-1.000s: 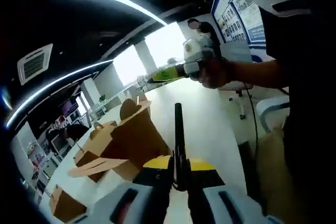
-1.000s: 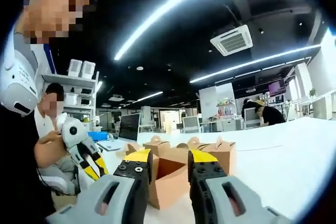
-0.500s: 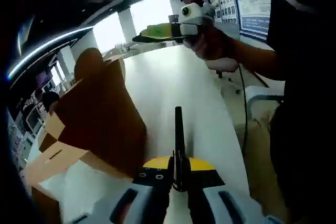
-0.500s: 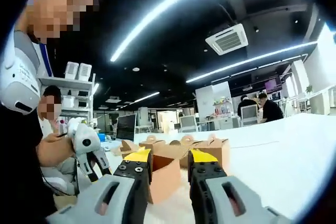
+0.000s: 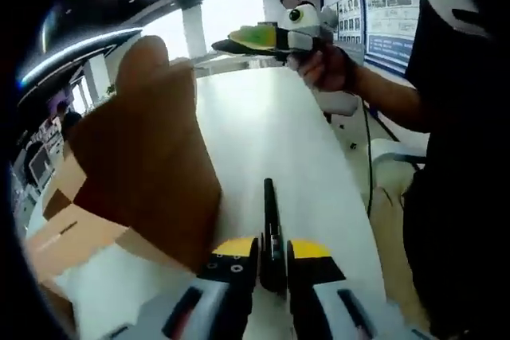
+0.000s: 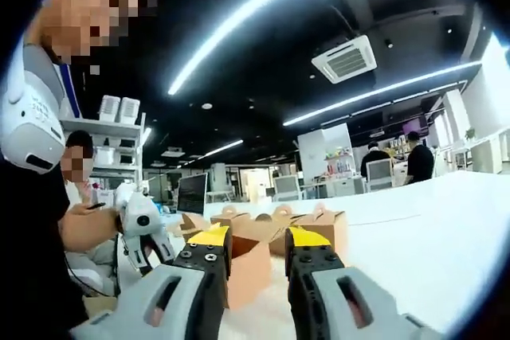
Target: Pick up one paper box from the group, open the paper box, and remove the item inside
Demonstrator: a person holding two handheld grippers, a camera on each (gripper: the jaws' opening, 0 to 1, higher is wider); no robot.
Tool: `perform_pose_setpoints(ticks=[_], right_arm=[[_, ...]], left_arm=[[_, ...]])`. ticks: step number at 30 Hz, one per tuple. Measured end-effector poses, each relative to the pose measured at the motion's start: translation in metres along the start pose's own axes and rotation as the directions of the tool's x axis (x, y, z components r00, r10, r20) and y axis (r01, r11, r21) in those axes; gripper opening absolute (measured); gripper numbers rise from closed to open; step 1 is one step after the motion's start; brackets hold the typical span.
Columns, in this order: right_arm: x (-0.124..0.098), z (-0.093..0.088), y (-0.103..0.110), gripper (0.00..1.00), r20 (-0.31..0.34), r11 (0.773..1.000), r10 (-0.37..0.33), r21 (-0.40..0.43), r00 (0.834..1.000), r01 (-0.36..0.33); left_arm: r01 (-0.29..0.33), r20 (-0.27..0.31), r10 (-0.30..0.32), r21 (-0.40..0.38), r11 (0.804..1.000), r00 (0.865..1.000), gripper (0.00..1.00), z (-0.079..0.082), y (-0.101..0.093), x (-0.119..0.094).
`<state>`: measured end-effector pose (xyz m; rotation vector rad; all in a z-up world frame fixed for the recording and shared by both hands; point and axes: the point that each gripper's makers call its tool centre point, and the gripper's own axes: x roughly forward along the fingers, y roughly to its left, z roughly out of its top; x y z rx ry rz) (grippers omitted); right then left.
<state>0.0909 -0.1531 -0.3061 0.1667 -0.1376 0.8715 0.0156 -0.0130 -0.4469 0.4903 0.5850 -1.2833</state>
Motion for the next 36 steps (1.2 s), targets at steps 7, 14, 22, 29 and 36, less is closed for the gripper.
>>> perform_pose_setpoints(ticks=[7,14,22,29,36], right_arm=[[0.004,-0.008,0.002,0.27,-0.015,1.0,0.006,0.016,1.0,-0.006],[0.007,-0.002,0.008,0.27,-0.024,1.0,0.01,-0.002,1.0,-0.01],[0.011,0.0,0.018,0.27,-0.039,0.999,0.027,-0.02,0.999,-0.028],[0.014,0.002,0.031,0.27,-0.105,0.993,0.054,-0.103,0.993,-0.065],[0.013,0.013,0.035,0.28,-0.145,0.992,0.064,-0.095,0.987,-0.078]], left_arm=[[0.0,0.066,0.003,-0.034,0.999,0.998,0.32,0.001,-0.001,-0.006],[-0.13,0.222,0.136,-0.044,0.991,0.966,0.31,0.025,0.016,-0.023],[-0.151,0.352,0.177,-0.1,0.983,0.919,0.31,0.039,0.007,-0.044],[-0.291,0.419,0.334,-0.165,0.943,0.844,0.31,0.045,0.016,-0.073],[-0.338,0.516,0.405,-0.222,0.914,0.755,0.3,0.059,0.011,-0.106]])
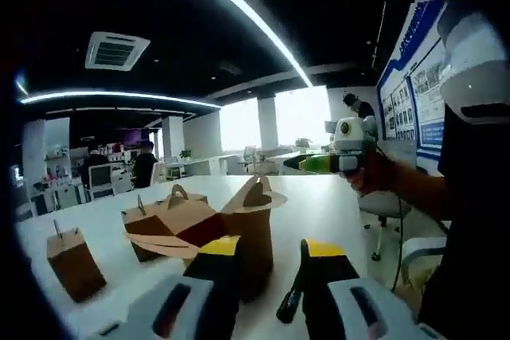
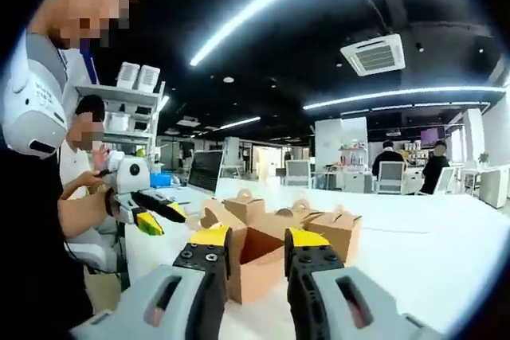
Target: Pick up one paper box from the group, open the paper box, and remove the item inside
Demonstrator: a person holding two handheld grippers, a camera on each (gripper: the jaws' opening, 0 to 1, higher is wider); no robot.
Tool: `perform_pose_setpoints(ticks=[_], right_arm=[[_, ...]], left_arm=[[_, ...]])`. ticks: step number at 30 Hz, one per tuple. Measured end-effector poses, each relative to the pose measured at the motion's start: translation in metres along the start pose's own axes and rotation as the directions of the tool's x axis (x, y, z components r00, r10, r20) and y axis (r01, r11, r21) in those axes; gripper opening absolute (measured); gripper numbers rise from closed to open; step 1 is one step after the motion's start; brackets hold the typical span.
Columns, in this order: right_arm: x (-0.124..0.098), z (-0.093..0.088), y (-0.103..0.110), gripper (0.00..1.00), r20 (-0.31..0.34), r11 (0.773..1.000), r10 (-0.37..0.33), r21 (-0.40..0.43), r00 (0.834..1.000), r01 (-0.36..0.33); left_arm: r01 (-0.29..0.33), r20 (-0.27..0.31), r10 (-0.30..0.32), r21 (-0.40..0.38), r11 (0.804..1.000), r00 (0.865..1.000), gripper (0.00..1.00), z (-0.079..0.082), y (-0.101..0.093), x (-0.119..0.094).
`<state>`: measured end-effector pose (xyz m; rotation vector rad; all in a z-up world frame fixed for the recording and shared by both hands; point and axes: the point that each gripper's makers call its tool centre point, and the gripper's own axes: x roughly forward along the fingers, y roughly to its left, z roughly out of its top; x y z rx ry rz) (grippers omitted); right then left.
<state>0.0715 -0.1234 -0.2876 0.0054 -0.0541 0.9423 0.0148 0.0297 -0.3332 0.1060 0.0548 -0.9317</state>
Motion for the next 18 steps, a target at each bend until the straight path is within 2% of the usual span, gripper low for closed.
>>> perform_pose_setpoints(ticks=[4,7,8,10,14,18], right_arm=[[-0.002,0.006,-0.001,0.28,0.015,0.998,0.012,0.063,1.0,-0.013],[-0.004,0.008,0.007,0.27,0.012,0.996,0.059,0.066,0.998,-0.059],[-0.004,0.007,0.007,0.27,0.005,0.996,0.062,0.064,0.998,-0.063],[-0.005,0.004,0.008,0.26,-0.017,0.997,0.069,0.04,0.997,-0.069],[-0.007,-0.008,0.008,0.26,-0.094,0.997,0.07,-0.011,0.993,-0.071],[-0.008,-0.011,0.007,0.27,-0.111,0.997,0.073,-0.009,0.991,-0.074]], left_arm=[[-0.044,0.01,0.044,-0.009,0.999,0.999,0.3,0.004,-0.001,-0.009],[-0.171,0.019,0.174,-0.095,0.981,0.985,0.25,0.005,0.013,-0.012],[-0.199,0.025,0.202,-0.089,0.976,0.979,0.23,0.005,0.015,-0.013],[-0.217,0.028,0.219,-0.062,0.974,0.975,0.2,0.005,0.013,-0.016],[-0.261,0.033,0.265,-0.092,0.961,0.964,0.21,0.007,0.019,-0.025],[-0.284,0.036,0.29,-0.12,0.951,0.956,0.23,0.006,0.028,-0.031]])
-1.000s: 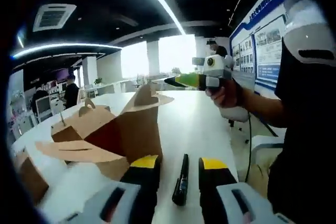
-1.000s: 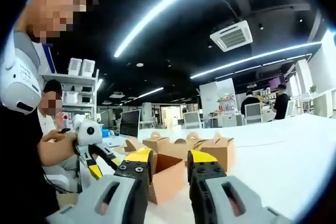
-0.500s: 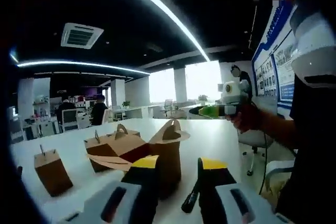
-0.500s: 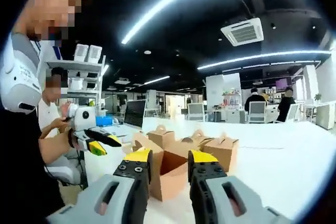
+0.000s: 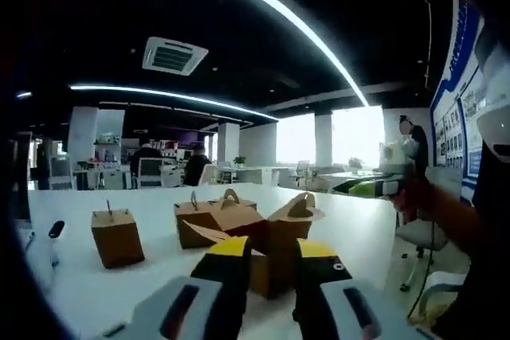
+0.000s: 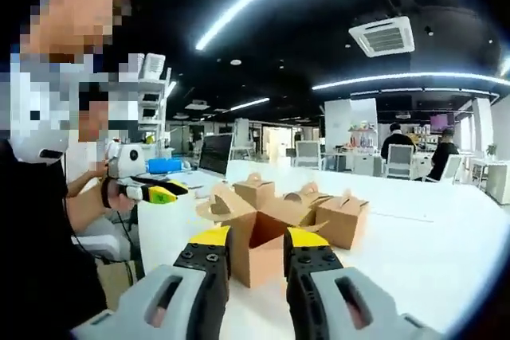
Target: Pick up one paper box from the group, open the paper box, and remove the item inside
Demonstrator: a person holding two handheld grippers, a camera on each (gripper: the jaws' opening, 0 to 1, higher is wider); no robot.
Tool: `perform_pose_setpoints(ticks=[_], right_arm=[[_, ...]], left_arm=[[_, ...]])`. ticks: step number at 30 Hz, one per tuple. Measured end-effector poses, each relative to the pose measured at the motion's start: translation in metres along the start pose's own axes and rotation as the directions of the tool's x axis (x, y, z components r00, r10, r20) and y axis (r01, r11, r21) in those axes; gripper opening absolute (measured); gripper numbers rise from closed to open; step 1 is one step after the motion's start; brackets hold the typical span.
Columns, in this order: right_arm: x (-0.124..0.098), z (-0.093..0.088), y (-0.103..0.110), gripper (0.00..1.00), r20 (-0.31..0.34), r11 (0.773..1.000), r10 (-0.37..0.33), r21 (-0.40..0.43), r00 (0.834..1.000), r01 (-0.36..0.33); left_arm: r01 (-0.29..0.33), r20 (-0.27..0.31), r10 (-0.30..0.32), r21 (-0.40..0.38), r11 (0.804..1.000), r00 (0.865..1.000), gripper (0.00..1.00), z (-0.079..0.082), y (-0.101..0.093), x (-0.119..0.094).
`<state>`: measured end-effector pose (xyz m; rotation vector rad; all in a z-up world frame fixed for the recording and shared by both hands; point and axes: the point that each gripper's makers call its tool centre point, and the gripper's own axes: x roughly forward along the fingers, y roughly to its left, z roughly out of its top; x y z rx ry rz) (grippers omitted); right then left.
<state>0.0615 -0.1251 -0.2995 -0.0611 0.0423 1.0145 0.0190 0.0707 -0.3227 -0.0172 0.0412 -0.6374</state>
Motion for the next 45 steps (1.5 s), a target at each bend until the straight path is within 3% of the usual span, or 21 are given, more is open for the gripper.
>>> perform_pose_setpoints(ticks=[2,4,5,12,16,26,29,36,45], right_arm=[[0.002,-0.004,-0.001,0.27,-0.019,1.0,0.001,0.018,1.0,-0.001],[0.004,-0.008,-0.004,0.27,-0.02,0.995,-0.009,0.104,1.0,0.011],[0.005,-0.011,-0.006,0.27,-0.024,0.989,-0.008,0.15,1.0,0.012],[0.005,-0.02,-0.006,0.27,-0.03,0.981,-0.009,0.192,1.0,0.015],[-0.003,-0.025,-0.004,0.28,-0.064,0.985,-0.026,0.166,0.998,0.036],[-0.013,-0.02,0.007,0.31,-0.065,0.995,-0.011,0.098,0.998,0.017],[-0.009,-0.02,0.01,0.31,-0.05,0.995,0.0,0.102,0.999,0.006],[0.002,-0.015,0.016,0.32,-0.012,0.992,0.063,0.108,0.998,-0.062],[0.005,-0.023,0.013,0.32,-0.006,0.986,0.061,0.155,0.998,-0.059]], left_arm=[[-0.013,-0.012,0.013,-0.022,1.0,1.0,0.23,-0.004,0.004,0.001],[-0.012,-0.041,0.008,-0.102,0.995,0.999,0.24,-0.012,0.004,0.005],[-0.016,-0.041,0.013,-0.088,0.996,0.999,0.24,-0.012,0.005,0.007],[-0.015,-0.043,0.011,-0.091,0.996,0.999,0.24,-0.012,0.0,0.006],[-0.022,-0.053,0.017,-0.098,0.995,0.998,0.24,-0.017,-0.002,0.006],[0.0,-0.064,-0.004,-0.057,0.998,0.998,0.24,-0.017,-0.014,0.002],[0.002,-0.072,-0.006,-0.053,0.999,0.997,0.25,-0.018,-0.015,0.002],[0.012,-0.027,-0.013,-0.058,0.998,1.0,0.25,-0.011,-0.011,0.001],[-0.013,-0.045,0.008,-0.109,0.994,0.999,0.26,-0.02,-0.004,-0.003]])
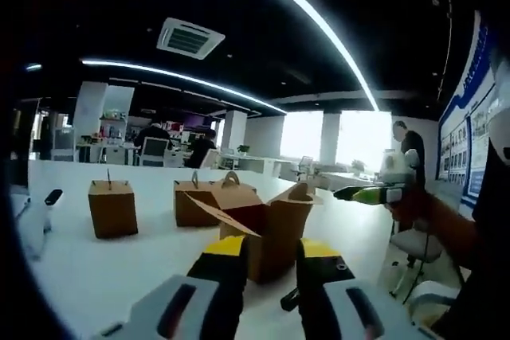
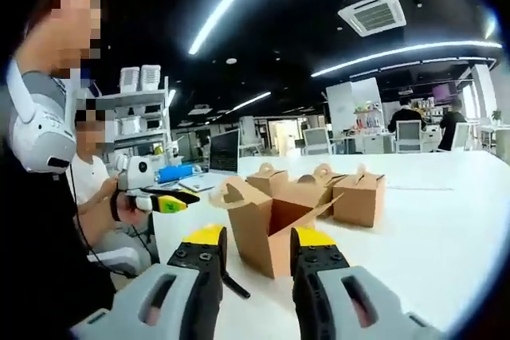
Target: Pick up one paper box from the group, open the paper box, and remove the item inside
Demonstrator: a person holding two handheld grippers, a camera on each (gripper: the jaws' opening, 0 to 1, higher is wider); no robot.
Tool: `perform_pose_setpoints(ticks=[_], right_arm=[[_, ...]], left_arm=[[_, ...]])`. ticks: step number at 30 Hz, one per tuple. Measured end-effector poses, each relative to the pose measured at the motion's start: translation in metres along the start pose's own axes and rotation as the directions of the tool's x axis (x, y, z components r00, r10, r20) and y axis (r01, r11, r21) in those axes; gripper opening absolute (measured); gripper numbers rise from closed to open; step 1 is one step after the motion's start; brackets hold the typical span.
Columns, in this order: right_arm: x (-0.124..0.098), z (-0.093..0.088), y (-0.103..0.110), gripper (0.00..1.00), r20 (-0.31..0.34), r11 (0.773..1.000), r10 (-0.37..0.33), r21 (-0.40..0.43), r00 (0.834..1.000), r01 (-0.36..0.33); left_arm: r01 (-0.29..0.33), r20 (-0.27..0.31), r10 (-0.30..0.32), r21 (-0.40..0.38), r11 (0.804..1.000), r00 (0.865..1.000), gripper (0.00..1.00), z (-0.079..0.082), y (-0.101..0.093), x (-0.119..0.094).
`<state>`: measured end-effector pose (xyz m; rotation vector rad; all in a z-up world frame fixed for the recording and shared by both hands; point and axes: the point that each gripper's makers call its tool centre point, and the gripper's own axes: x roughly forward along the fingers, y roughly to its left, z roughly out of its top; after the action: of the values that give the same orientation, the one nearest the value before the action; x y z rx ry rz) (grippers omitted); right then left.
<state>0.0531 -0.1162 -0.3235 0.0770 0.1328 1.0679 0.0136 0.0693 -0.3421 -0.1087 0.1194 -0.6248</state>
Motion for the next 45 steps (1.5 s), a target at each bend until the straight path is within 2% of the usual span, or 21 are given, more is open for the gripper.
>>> perform_pose_setpoints(ticks=[5,10,16,19,24,29,36,45], right_arm=[[-0.003,-0.009,-0.007,0.32,-0.031,0.999,-0.041,-0.005,0.999,0.041],[-0.006,-0.006,-0.006,0.32,-0.027,0.998,-0.055,-0.027,0.998,0.055],[0.003,-0.009,-0.008,0.31,-0.044,0.998,-0.029,-0.052,0.999,0.026],[0.005,-0.008,-0.009,0.3,-0.051,0.996,-0.033,-0.079,0.998,0.028],[0.005,-0.008,-0.012,0.3,-0.043,0.997,-0.041,-0.071,0.998,0.038],[0.003,-0.007,-0.007,0.3,-0.041,0.996,-0.04,-0.078,0.998,0.036],[0.001,-0.008,-0.003,0.3,-0.042,0.997,-0.036,-0.075,0.998,0.032],[0.003,-0.01,-0.003,0.3,-0.045,0.997,-0.032,-0.076,0.998,0.029]], left_arm=[[-0.001,0.001,0.001,0.0,1.0,1.0,0.26,0.0,0.007,0.002],[0.014,-0.048,-0.011,0.053,0.999,0.999,0.27,-0.007,0.007,0.011],[0.045,-0.025,-0.043,0.086,0.995,0.999,0.27,0.0,-0.005,0.013],[0.042,-0.02,-0.041,0.076,0.996,0.999,0.27,0.001,-0.006,0.014],[0.037,-0.025,-0.034,0.092,0.995,0.999,0.27,0.004,-0.002,0.018],[0.026,-0.005,-0.026,0.094,0.995,1.0,0.27,0.009,0.0,0.017],[0.029,-0.018,-0.027,0.085,0.996,0.999,0.27,0.003,-0.004,0.016],[0.019,-0.014,-0.018,0.081,0.997,1.0,0.27,0.002,-0.005,0.013]])
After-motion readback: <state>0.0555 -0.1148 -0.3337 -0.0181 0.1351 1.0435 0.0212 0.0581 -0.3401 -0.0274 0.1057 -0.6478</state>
